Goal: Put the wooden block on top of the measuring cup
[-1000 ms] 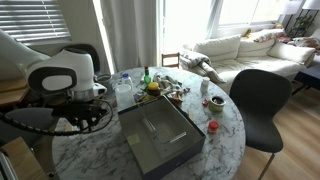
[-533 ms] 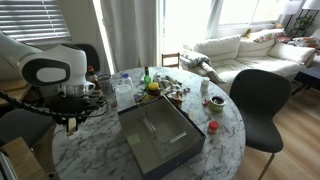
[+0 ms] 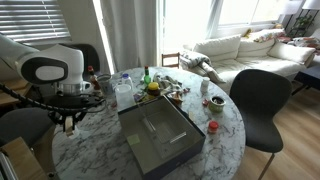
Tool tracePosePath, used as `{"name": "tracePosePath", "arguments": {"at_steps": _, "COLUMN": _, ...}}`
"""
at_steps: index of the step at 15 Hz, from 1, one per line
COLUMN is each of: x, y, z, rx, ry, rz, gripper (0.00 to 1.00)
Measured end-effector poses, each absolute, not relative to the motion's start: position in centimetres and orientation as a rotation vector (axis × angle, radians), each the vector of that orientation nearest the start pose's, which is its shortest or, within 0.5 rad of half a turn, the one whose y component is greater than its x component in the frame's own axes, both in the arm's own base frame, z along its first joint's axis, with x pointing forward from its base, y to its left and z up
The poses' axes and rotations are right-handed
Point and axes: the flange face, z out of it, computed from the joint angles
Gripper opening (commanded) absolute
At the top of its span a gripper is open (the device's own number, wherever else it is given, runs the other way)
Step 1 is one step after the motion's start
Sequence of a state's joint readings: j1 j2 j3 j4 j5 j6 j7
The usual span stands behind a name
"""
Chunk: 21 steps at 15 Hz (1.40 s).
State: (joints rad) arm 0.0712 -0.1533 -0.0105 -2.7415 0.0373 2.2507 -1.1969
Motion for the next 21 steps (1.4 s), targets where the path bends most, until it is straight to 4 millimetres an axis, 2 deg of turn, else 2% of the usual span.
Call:
{"name": "tracePosePath", "arguments": {"at_steps": 9, "x": 35.05, "y": 3.11, "z": 24.01, "rx": -2.355, "ry": -1.707, "rz": 0.418, "gripper": 0.07}}
{"name": "tracePosePath", "arguments": {"at_steps": 21, "x": 35.35, "y": 3.25, "z": 23.66, "rx": -2.365, "ry": -1.719, "rz": 0.396, "gripper": 0.07}}
